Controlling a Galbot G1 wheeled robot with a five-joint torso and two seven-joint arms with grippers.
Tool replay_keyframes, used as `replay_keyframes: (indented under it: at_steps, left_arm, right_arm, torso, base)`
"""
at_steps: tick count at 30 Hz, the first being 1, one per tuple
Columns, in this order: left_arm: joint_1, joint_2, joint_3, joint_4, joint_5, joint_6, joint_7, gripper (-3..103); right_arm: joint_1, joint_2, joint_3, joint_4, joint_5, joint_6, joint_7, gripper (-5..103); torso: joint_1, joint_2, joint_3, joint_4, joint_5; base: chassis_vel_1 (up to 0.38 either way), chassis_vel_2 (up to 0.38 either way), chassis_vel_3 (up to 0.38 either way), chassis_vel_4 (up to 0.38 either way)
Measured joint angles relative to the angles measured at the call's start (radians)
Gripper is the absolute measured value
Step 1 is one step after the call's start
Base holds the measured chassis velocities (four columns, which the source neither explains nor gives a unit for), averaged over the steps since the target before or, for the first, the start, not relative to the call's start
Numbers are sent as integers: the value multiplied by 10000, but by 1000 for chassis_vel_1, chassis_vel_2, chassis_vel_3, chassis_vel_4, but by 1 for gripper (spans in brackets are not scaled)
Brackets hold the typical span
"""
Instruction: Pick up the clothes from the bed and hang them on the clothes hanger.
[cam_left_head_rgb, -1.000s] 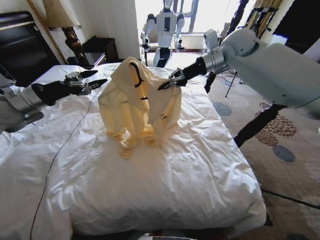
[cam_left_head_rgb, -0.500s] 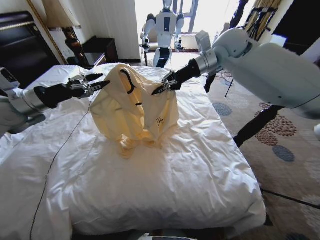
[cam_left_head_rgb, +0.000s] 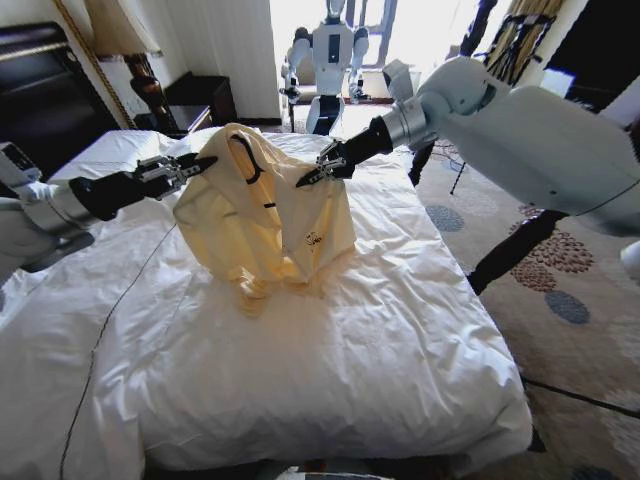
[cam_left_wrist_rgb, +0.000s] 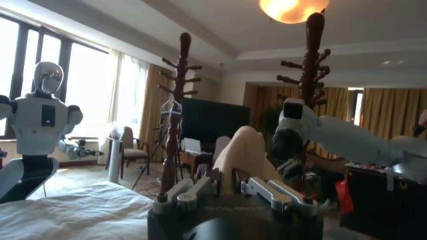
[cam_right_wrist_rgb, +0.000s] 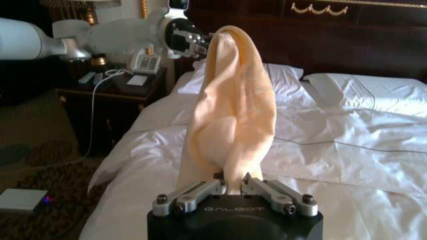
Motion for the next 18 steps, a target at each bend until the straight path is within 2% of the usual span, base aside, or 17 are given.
replay_keyframes:
  at_steps: [2,8,18]
  left_arm:
    - [1,-33,-10,16,6,-3,0,4]
    - [-10,-66,-58,117,9,-3,6,0]
    - [-110,50,-119,403,-140,6,-1,0]
  right_arm:
    - [-25,-48,-36,0,-45,48,-48,1]
    - [-46,-52,-48,-145,-298,248,-376,1]
    - [-73,-142,-34,-329,-595,728,-1289,1]
  torso:
    - [0,0,0,0,1]
    - [0,0,0,0,1]
    - [0,0,0,-1,0]
  base:
    - [0,0,0,0]
    - [0,0,0,0]
    - [0,0,0,0]
